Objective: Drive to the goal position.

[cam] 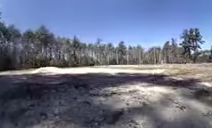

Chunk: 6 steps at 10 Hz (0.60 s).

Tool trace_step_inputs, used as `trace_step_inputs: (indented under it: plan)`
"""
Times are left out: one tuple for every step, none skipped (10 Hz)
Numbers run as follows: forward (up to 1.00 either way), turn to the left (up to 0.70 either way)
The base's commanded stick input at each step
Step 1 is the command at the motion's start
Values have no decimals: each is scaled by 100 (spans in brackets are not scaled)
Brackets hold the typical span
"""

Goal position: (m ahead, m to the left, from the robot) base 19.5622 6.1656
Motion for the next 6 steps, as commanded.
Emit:
trace_step_inputs:
  plan:
    - [70,0]
    - [70,0]
    - [70,0]
    - [70,0]
    - [70,0]
    - [70,0]
